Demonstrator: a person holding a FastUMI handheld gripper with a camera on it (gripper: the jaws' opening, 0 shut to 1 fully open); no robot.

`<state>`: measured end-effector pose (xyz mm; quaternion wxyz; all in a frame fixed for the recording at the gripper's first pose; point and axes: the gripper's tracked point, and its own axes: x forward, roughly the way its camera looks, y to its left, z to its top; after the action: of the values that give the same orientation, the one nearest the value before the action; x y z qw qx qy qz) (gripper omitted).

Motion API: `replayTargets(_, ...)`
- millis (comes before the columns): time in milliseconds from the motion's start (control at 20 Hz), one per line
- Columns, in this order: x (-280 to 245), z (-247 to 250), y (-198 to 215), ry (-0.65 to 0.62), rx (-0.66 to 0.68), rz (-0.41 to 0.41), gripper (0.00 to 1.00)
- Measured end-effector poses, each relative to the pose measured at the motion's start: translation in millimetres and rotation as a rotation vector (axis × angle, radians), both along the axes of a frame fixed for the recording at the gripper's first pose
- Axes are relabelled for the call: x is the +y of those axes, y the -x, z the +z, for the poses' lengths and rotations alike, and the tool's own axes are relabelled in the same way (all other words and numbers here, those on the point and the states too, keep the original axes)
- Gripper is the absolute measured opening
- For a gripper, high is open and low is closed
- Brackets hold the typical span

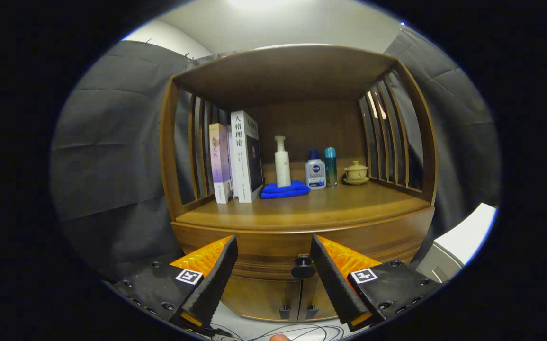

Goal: Pull open the drawer, take out the items inside it, and place them on the countertop above the cabinet.

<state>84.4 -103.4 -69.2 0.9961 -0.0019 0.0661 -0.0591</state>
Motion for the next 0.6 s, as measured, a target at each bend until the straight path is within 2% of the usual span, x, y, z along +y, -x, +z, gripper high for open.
replayTargets(450, -27, -56, -39, 0.001, 0.095, -0.064, 0.97)
replayTargets(600, -38, -72, -45, 0.030, 0.128, -0.091, 0.86)
